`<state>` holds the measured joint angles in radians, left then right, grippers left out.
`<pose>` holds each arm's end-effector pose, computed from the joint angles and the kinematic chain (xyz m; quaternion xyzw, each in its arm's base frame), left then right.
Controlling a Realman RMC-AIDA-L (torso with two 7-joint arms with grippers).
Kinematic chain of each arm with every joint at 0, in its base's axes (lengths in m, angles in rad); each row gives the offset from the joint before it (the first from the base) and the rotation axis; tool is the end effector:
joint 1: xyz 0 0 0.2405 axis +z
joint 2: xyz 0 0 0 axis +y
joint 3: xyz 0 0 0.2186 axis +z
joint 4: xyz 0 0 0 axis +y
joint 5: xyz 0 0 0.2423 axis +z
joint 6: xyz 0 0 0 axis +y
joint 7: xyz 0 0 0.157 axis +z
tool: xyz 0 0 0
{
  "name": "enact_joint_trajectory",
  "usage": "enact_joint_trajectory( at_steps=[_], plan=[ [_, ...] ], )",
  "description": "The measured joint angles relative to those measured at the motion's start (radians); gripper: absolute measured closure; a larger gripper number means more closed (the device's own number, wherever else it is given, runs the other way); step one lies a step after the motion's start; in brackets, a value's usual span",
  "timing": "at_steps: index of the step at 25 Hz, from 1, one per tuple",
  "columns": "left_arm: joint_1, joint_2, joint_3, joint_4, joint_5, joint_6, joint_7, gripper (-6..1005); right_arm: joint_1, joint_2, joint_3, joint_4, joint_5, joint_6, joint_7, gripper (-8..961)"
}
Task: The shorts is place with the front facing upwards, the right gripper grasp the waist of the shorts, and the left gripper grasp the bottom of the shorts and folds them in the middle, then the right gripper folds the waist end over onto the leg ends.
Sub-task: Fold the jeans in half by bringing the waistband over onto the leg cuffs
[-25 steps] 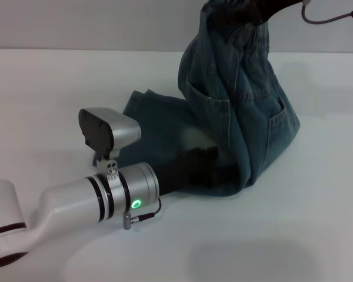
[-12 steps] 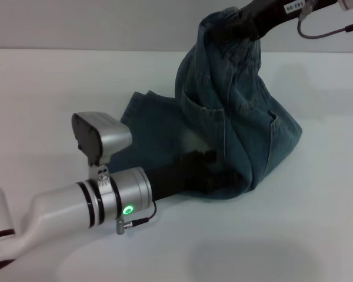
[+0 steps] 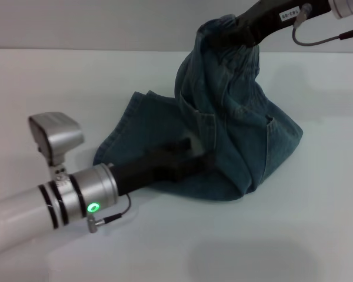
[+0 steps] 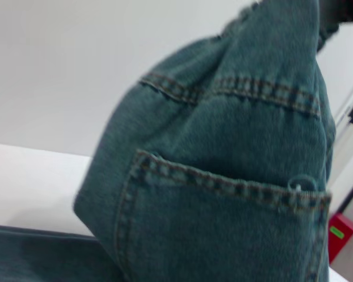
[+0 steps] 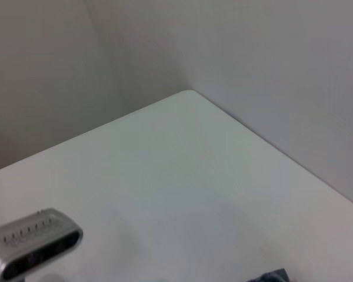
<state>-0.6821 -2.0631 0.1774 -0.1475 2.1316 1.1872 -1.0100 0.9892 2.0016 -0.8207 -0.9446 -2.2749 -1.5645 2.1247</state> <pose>-0.2308 0.3163 -0.1222 -0.8613 -0.3537 -0.3336 0.1478 0.0706 0.4390 0.0609 -0.9635 0.2263 0.0922 0.1093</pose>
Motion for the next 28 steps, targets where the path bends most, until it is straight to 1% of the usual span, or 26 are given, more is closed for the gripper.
enact_joint_trajectory(
  at_steps=[7,12,15,18,20,24,28],
  plan=[
    [0.034,0.003,-0.001,0.069,0.001,0.084,-0.053,186,0.005,0.001,0.000,0.035,0.000,0.023,-0.012,938],
    [0.055,0.003,-0.005,0.118,-0.005,0.165,-0.061,186,0.007,0.011,0.000,0.042,-0.001,0.033,-0.015,938],
    [0.063,0.003,-0.013,0.139,-0.006,0.188,-0.067,186,0.009,0.018,-0.002,0.065,-0.001,0.037,-0.026,938],
    [0.075,0.003,-0.020,0.172,-0.008,0.217,-0.068,186,0.013,0.029,-0.016,0.084,-0.001,0.053,-0.036,938],
    [0.087,0.004,-0.040,0.198,-0.010,0.237,-0.068,186,0.013,0.041,-0.041,0.089,0.000,0.069,-0.042,937],
    [0.116,0.007,-0.136,0.255,-0.010,0.258,-0.069,186,0.020,0.064,-0.125,0.109,0.000,0.106,-0.060,937],
    [0.138,0.008,-0.230,0.294,-0.010,0.245,-0.048,186,0.058,0.072,-0.199,0.184,0.003,0.160,-0.063,919]
  ],
)
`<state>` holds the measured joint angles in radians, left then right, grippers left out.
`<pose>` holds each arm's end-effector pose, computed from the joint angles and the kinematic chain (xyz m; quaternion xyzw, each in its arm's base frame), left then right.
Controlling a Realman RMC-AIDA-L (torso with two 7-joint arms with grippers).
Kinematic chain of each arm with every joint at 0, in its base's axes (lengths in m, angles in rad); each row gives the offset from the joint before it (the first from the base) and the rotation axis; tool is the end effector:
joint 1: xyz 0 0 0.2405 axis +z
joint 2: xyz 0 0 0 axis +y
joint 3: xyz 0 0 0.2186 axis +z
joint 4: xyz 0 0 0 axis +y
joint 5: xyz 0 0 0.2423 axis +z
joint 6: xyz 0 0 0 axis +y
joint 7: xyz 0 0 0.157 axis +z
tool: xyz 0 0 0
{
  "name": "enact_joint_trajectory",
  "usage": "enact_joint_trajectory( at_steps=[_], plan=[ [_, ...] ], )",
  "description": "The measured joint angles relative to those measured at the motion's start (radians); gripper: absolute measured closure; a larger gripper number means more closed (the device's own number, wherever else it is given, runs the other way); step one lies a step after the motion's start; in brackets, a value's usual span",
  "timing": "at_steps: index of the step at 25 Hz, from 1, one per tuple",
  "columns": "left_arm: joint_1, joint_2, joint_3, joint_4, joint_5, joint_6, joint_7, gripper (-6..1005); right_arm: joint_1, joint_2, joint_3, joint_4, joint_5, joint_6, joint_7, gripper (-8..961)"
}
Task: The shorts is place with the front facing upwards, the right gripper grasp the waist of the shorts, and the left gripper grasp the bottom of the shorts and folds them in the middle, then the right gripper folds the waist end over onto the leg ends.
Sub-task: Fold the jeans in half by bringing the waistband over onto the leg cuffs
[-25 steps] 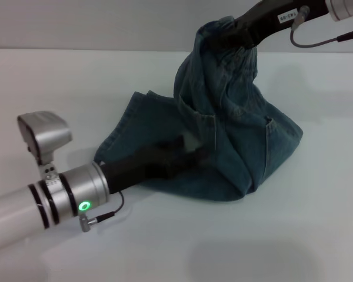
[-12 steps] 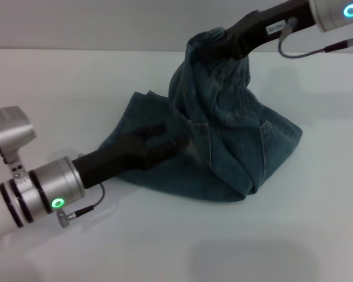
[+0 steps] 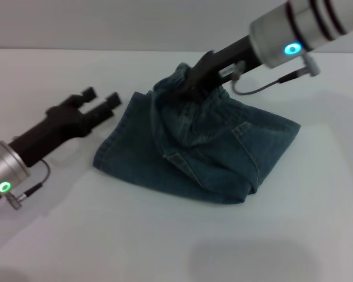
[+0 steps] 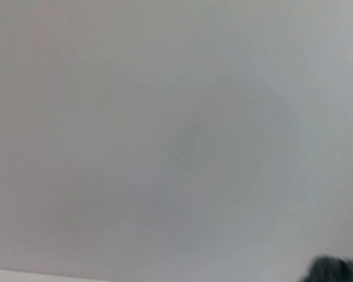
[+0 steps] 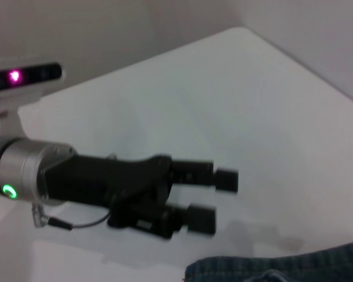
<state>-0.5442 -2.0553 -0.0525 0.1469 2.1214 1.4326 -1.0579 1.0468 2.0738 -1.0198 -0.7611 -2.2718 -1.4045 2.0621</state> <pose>-0.2886 0.3319 -0.0193 -0.7962 -0.3369 -0.4141 0.2848 0.0643 0.4270 -0.0283 -0.9788 0.1930 0.0322 0.0599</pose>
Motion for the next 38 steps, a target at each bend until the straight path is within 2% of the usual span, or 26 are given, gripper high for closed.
enact_joint_trajectory(
  at_steps=[5,16,22,29,35,38],
  plan=[
    [0.015,0.000,-0.066,0.006,0.000,-0.038,0.044,186,0.031,0.002,-0.051,0.070,0.039,0.061,-0.007,890],
    [-0.003,-0.003,-0.061,-0.011,0.007,-0.105,0.081,186,-0.011,0.004,-0.110,0.052,0.207,0.074,-0.171,476],
    [-0.008,-0.003,-0.060,-0.019,0.008,-0.116,0.092,186,-0.013,0.001,-0.116,0.057,0.195,0.074,-0.153,422],
    [-0.010,-0.002,-0.066,-0.011,0.003,-0.136,0.097,186,0.005,0.002,-0.159,0.028,0.005,0.072,-0.045,386],
    [-0.011,-0.002,-0.064,-0.016,0.002,-0.156,0.112,186,-0.011,0.004,-0.323,-0.040,-0.028,0.091,-0.033,386],
    [-0.011,-0.005,-0.062,-0.020,0.002,-0.165,0.119,186,-0.034,0.008,-0.391,-0.079,-0.027,0.143,-0.036,386]
  ],
)
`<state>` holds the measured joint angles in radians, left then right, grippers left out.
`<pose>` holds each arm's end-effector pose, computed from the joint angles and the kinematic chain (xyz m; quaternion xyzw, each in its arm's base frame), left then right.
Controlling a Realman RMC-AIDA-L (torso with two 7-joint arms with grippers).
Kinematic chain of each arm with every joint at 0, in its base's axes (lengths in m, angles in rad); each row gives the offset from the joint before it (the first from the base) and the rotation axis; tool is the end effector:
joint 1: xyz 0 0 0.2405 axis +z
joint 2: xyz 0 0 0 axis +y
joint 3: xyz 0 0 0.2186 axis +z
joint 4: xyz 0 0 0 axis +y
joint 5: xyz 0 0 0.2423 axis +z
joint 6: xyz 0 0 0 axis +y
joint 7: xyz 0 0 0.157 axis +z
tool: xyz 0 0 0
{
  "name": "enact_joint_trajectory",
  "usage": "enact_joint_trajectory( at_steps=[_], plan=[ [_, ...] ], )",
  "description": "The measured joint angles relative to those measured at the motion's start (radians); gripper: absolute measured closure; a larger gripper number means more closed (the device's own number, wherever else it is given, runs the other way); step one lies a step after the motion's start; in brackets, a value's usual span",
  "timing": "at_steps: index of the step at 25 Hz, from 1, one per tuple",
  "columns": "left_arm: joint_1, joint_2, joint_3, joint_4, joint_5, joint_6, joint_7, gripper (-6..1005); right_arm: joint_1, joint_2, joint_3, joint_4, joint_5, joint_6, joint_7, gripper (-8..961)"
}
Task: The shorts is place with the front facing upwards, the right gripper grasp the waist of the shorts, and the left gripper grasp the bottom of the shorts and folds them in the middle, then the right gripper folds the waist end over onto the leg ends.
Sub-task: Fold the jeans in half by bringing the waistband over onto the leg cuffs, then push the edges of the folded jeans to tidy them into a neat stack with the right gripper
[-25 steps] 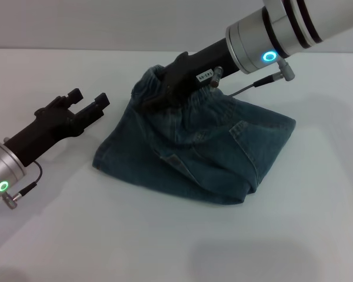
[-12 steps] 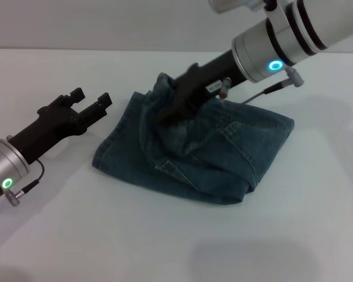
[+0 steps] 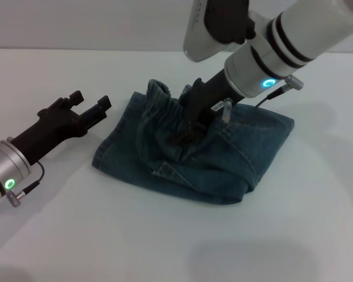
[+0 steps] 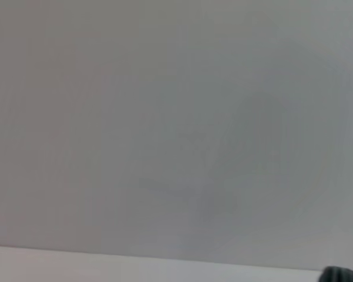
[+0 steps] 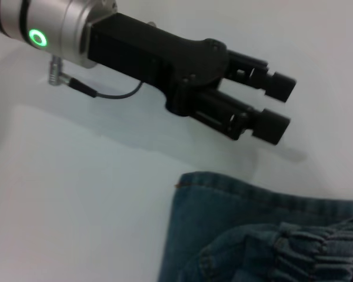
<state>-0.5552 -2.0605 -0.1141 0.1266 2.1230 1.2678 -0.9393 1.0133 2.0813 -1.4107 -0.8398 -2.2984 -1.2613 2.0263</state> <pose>-0.3065 0.3448 -0.0254 -0.7937 -0.3390 -0.3590 0.3553 0.0617 0.4118 -0.0725 -0.9913 0.0473 -0.0920 0.0816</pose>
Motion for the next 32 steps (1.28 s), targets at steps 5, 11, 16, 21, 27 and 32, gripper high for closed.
enact_joint_trajectory(
  at_steps=[5,11,16,21,27,32],
  plan=[
    [0.008,0.000,-0.007,-0.013,-0.001,-0.004,0.018,186,-0.055,0.005,-0.062,-0.061,0.011,0.118,-0.003,386],
    [0.008,0.000,-0.009,-0.013,-0.002,-0.023,0.028,186,-0.146,0.003,-0.101,-0.125,0.179,0.264,-0.074,386],
    [0.004,-0.001,-0.009,-0.014,-0.002,-0.029,0.034,186,-0.209,-0.002,-0.091,-0.180,0.308,0.280,-0.134,386],
    [-0.008,0.001,-0.008,-0.029,-0.002,-0.008,0.027,186,-0.332,-0.001,-0.102,-0.269,0.380,0.423,-0.169,386],
    [-0.039,0.001,0.014,-0.095,0.007,0.032,0.021,186,-0.487,-0.002,-0.093,-0.266,0.707,0.580,-0.382,387],
    [-0.067,-0.002,0.080,-0.154,0.008,0.037,0.019,186,-0.560,-0.006,-0.082,-0.233,0.918,0.519,-0.518,387]
  ],
)
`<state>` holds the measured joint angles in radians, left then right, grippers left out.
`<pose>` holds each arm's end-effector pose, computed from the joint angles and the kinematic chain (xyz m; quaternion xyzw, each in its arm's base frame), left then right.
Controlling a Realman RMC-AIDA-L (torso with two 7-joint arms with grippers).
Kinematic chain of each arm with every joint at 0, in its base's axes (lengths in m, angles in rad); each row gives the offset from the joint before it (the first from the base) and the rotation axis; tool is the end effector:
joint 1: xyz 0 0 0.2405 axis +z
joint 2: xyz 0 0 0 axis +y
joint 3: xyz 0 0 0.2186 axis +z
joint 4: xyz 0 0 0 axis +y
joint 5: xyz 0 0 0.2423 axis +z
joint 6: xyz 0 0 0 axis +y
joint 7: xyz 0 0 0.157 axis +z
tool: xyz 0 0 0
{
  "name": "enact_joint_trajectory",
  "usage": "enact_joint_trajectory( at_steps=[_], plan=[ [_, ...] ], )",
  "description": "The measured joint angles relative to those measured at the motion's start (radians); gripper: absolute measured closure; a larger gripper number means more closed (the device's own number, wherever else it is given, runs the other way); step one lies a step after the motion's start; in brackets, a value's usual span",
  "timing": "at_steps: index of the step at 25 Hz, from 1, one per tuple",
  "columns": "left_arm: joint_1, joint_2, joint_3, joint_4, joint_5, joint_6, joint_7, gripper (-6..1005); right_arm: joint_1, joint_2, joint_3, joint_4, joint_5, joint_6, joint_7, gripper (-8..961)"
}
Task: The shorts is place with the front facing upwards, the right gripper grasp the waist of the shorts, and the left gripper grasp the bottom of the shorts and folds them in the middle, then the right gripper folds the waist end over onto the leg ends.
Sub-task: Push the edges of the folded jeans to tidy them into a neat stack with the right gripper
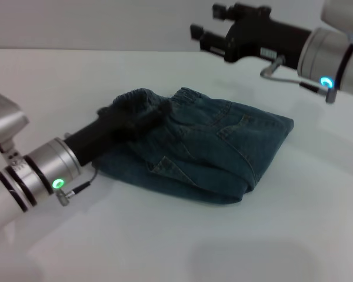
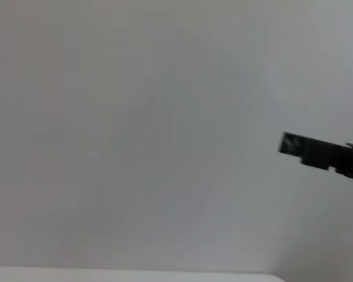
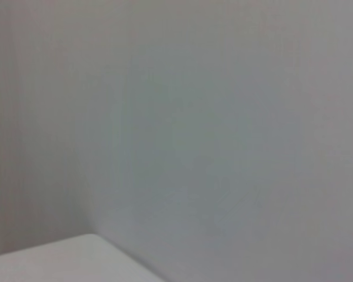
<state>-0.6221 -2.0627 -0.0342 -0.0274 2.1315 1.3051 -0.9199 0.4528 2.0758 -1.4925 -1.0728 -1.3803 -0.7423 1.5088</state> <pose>-0.2494 0.3403 -0.0695 -0.8220 -0.3158 -0.4000 0.2541 0.1136 0.4237 -0.0082 -0.8963 0.1410 0.2768 0.3164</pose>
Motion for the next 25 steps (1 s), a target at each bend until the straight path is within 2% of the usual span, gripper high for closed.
enact_joint_trajectory(
  at_steps=[3,7,10,13,16,20,25],
  plan=[
    [-0.010,-0.003,0.023,-0.009,0.001,-0.007,0.002,186,-0.009,-0.007,0.011,0.023,0.008,-0.151,0.004,387],
    [-0.012,0.000,0.012,-0.004,-0.004,-0.006,0.003,186,0.000,-0.020,0.078,0.048,-0.070,-0.433,0.088,387],
    [-0.009,0.004,-0.036,0.020,-0.006,0.000,0.003,186,0.025,-0.036,0.145,0.055,-0.167,-0.635,0.173,387],
    [-0.004,0.005,-0.107,0.064,-0.006,0.001,0.010,186,0.042,-0.044,0.194,0.057,-0.230,-0.772,0.208,387],
    [-0.003,0.005,-0.178,0.109,-0.007,-0.007,0.015,186,0.065,-0.048,0.215,0.065,-0.313,-0.843,0.252,387],
    [0.005,0.008,-0.274,0.141,-0.007,-0.010,0.033,186,0.138,-0.049,0.220,0.118,-0.526,-0.858,0.367,387],
    [0.020,0.011,-0.322,0.144,-0.009,-0.012,0.038,186,0.237,-0.035,0.222,0.216,-0.732,-0.846,0.448,386]
  ],
)
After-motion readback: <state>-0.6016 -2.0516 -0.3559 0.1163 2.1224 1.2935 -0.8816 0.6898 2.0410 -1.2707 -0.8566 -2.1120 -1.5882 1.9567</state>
